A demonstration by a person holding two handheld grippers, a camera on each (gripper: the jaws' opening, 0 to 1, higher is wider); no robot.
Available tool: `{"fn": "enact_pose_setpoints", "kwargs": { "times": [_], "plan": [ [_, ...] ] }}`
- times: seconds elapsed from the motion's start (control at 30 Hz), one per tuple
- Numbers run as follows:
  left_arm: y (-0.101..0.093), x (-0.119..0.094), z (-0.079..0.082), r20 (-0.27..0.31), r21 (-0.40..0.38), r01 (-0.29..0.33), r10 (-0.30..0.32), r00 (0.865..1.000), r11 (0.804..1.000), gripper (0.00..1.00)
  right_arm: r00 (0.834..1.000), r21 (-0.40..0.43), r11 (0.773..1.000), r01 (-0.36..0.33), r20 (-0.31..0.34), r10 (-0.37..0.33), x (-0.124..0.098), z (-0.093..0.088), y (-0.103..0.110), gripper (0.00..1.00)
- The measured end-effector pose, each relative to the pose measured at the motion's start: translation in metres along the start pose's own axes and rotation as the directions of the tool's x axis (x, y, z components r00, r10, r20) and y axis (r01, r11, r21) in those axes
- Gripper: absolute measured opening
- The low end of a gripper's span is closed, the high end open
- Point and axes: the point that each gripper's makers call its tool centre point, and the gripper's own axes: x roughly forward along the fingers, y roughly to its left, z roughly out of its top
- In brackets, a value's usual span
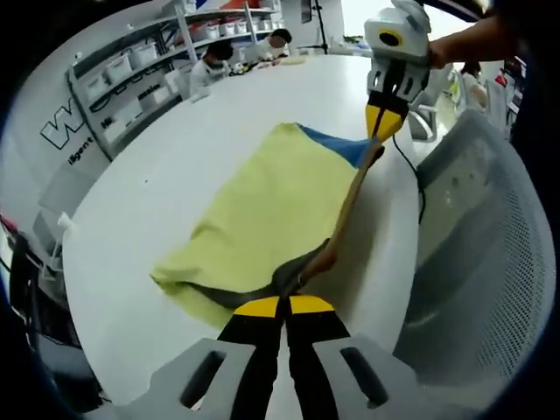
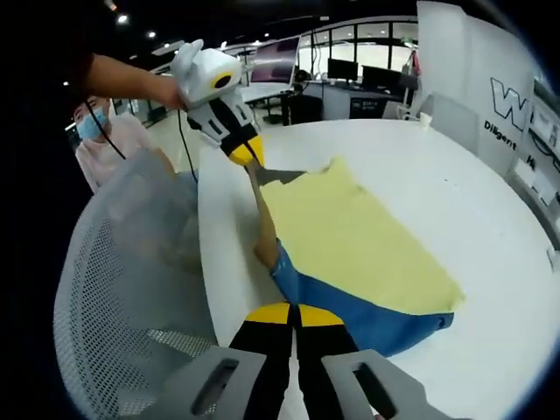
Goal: Fold the garment on the visible template until the final outline fits inside the template.
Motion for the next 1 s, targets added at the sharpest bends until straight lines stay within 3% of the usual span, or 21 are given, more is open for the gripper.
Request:
{"fn": "enact_pose_setpoints", "kwargs": {
  "times": [0.3, 0.57, 0.77, 1.0],
  "plan": [
    [-0.008, -0.016, 0.0, -0.018, -0.058, 0.046, -0.047, 0.999, 0.997, 0.04, 0.999, 0.015, 0.999, -0.05, 0.009, 0.05, -0.013, 0.008, 0.018, 0.0],
    [-0.027, -0.028, -0.006, -0.067, -0.157, 0.151, -0.163, 0.984, 0.976, 0.04, 0.995, 0.019, 0.995, -0.101, 0.007, 0.1, -0.021, 0.011, 0.035, 0.0],
    [-0.041, -0.034, -0.006, -0.085, -0.172, 0.224, -0.241, 0.967, 0.959, 0.04, 0.991, 0.015, 0.991, -0.136, -0.01, 0.136, -0.028, 0.009, 0.041, 0.0],
    [-0.046, -0.041, -0.001, -0.085, -0.129, 0.259, -0.271, 0.959, 0.957, 0.04, 0.988, 0.009, 0.988, -0.156, -0.018, 0.156, -0.037, 0.014, 0.04, 0.0]
  ]
}}
